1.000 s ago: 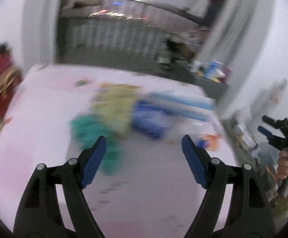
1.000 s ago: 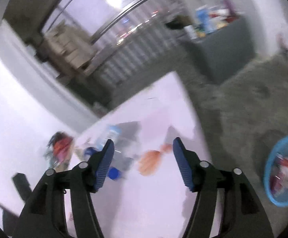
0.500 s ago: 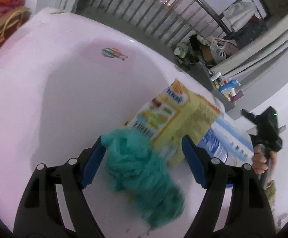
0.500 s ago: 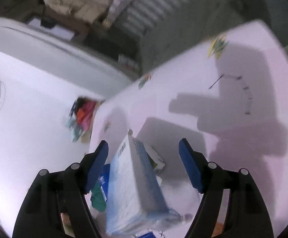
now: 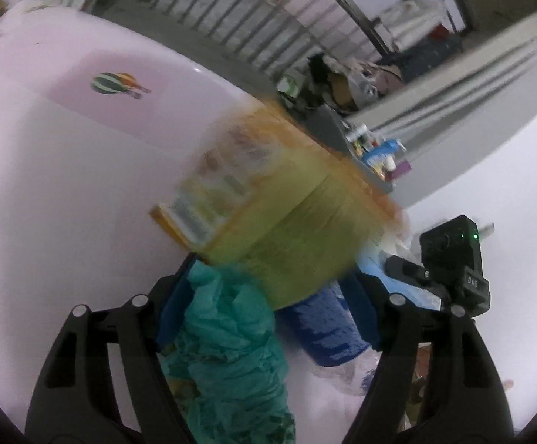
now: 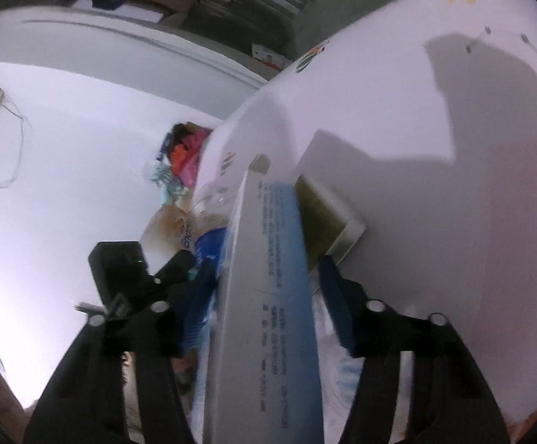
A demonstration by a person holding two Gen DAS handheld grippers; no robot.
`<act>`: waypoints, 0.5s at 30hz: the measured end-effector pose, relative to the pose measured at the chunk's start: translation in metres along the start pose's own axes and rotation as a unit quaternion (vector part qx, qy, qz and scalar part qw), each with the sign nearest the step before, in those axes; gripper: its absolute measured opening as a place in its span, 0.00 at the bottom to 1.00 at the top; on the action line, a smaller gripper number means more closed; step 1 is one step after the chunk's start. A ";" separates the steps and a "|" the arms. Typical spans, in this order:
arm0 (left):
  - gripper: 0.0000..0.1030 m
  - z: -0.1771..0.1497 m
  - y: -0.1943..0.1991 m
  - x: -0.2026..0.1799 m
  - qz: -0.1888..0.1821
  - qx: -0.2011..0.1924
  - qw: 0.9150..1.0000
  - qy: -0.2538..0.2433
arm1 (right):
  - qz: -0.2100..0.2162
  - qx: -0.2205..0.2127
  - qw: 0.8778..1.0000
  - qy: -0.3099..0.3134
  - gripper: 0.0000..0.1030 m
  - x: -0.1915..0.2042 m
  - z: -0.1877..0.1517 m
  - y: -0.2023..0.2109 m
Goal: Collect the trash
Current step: 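Grasp the green cloth and yellow snack package with the left gripper while the right grasps the blue-and-white box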
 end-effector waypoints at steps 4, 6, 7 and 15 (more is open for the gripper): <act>0.64 -0.013 -0.003 -0.019 -0.005 0.007 1.000 -0.026 | 0.018 -0.020 1.000 -0.008 0.41 0.002 -0.013 0.003; 0.63 -0.022 -0.004 -0.028 -0.013 0.015 0.999 -0.035 | 0.027 -0.026 0.999 -0.016 0.37 0.002 -0.019 0.005; 0.62 -0.025 -0.006 -0.032 -0.016 0.019 0.999 -0.039 | 0.034 -0.030 0.999 -0.023 0.36 0.002 -0.023 0.007; 0.62 -0.070 0.005 -0.054 -0.030 0.045 0.997 -0.058 | 0.056 -0.051 0.995 -0.059 0.34 -0.001 -0.064 0.020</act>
Point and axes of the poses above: each gripper's, at about its wrist camera, not at the fingertips, and y roughly against the way its jaws point, x to its left, z to its top, the point moved 10 cm from there along -y, roughly the way its jaws point
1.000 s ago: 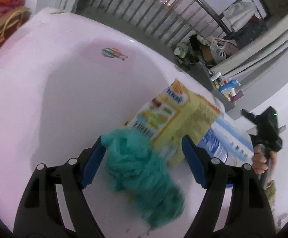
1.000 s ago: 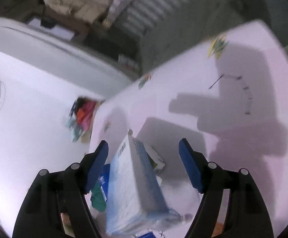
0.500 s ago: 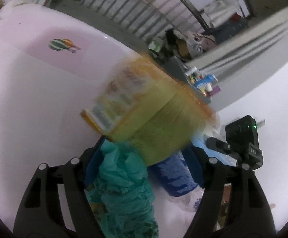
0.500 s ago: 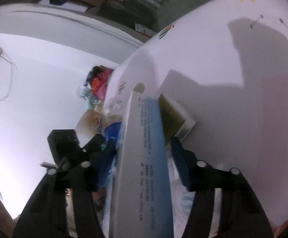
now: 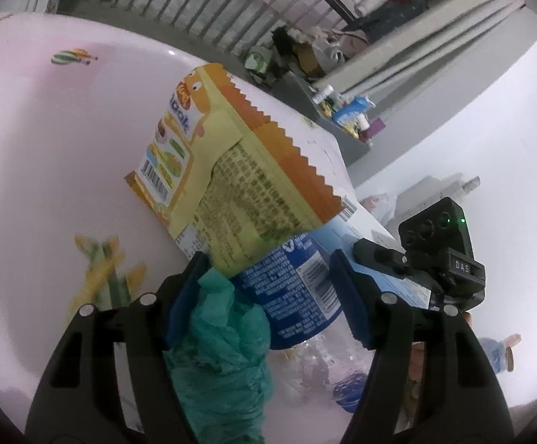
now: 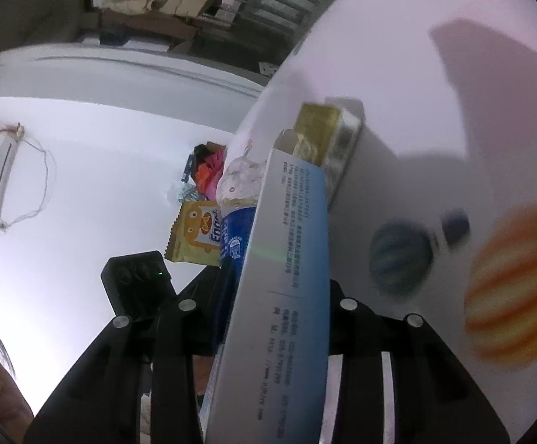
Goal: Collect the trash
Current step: 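Grasp the green cloth and yellow snack package with the left gripper while the right grasps the blue-and-white box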
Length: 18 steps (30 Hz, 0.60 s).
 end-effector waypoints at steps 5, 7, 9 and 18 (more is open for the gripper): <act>0.61 -0.041 0.017 -0.012 -0.016 0.018 1.000 0.004 | -0.002 -0.017 1.000 -0.007 0.34 0.002 -0.045 0.006; 0.61 -0.056 0.025 -0.015 -0.024 0.022 0.999 0.012 | -0.005 -0.023 1.000 -0.012 0.34 0.004 -0.067 0.009; 0.61 -0.071 0.032 -0.018 -0.031 0.024 0.999 0.019 | -0.008 -0.029 0.999 -0.013 0.34 0.006 -0.082 0.009; 0.62 -0.062 0.060 -0.016 0.008 -0.013 0.999 -0.029 | -0.112 -0.060 0.992 0.008 0.61 0.003 -0.067 0.024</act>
Point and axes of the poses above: each gripper's, at about its wrist camera, not at the fingertips, and y roughly against the way its jaws point, x to its left, z to its top, the point moved 10 cm from there along -y, roughly the way its jaws point
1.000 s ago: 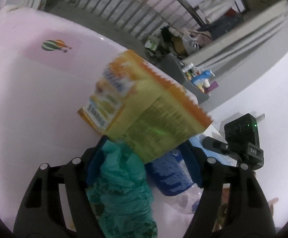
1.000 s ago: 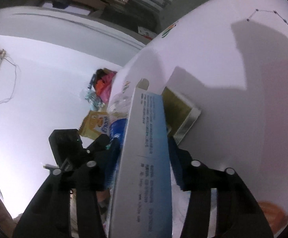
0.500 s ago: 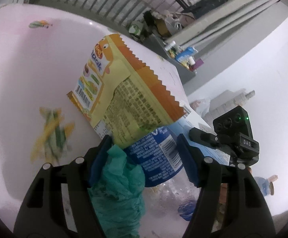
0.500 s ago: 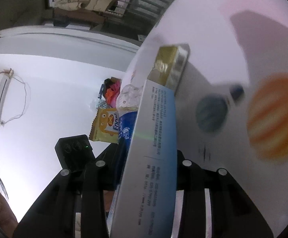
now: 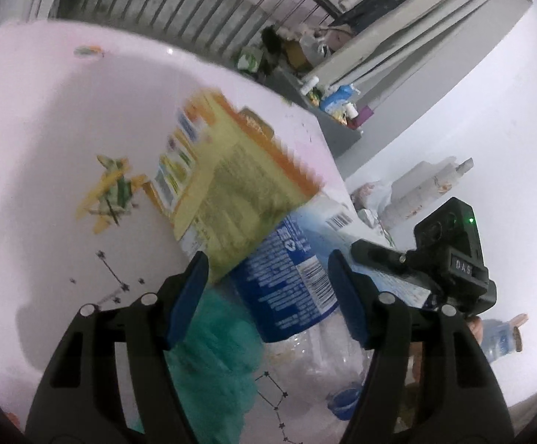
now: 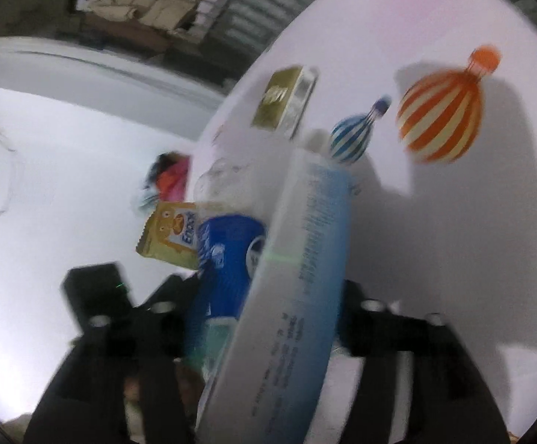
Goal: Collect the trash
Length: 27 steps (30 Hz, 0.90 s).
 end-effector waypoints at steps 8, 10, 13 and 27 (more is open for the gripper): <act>0.65 0.044 0.046 0.011 0.033 -0.063 0.997 -0.014 | -0.076 -0.035 0.996 0.041 0.68 -0.005 0.022 0.037; 0.65 0.060 0.050 0.012 0.043 -0.072 0.996 -0.016 | -0.092 -0.047 0.993 0.052 0.68 -0.011 0.028 0.052; 0.65 0.081 0.049 0.011 0.052 -0.077 0.995 -0.025 | -0.115 -0.068 0.989 0.063 0.68 -0.014 0.042 0.064; 0.65 0.149 -0.059 -0.002 0.057 0.108 0.987 -0.102 | -0.136 -0.061 0.989 0.023 0.68 -0.034 0.054 0.063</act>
Point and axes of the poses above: each gripper's, at about its wrist camera, not at the fingertips, and y roughly against the way its jaws point, x to its left, z to its top, the point moved 10 cm from there along -y, roughly the way its jaws point
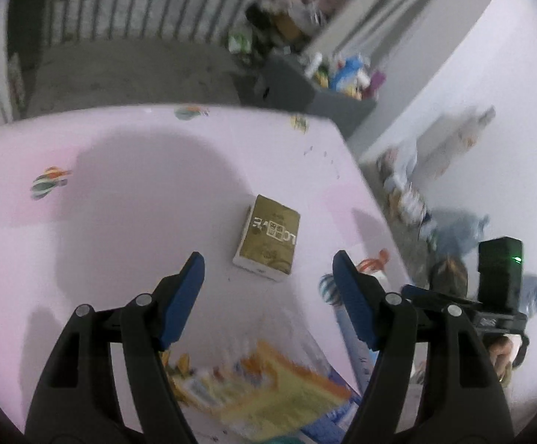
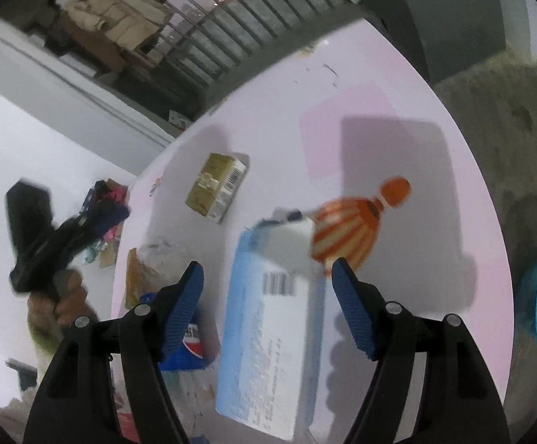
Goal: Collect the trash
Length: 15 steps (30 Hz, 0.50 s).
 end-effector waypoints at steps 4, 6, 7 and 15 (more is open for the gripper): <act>0.65 0.011 -0.044 0.004 0.016 0.078 0.997 -0.014 | 0.003 0.013 1.000 -0.021 0.68 -0.015 -0.009 -0.001; 0.65 0.014 -0.063 0.007 0.028 0.107 0.994 -0.018 | 0.001 0.016 1.000 -0.024 0.68 -0.020 -0.011 -0.002; 0.65 0.015 -0.071 0.007 0.031 0.122 0.992 -0.022 | 0.001 0.017 1.000 -0.026 0.68 -0.022 -0.012 -0.002; 0.65 0.007 -0.105 -0.001 0.061 0.177 0.981 -0.049 | 0.017 0.018 0.999 -0.042 0.68 -0.032 -0.014 -0.008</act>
Point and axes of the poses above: each gripper's, at about its wrist camera, not at the fingertips, and y roughly against the way its jaws point, x to its left, z to its top, the point moved 10 cm from there along -y, roughly the way its jaws point
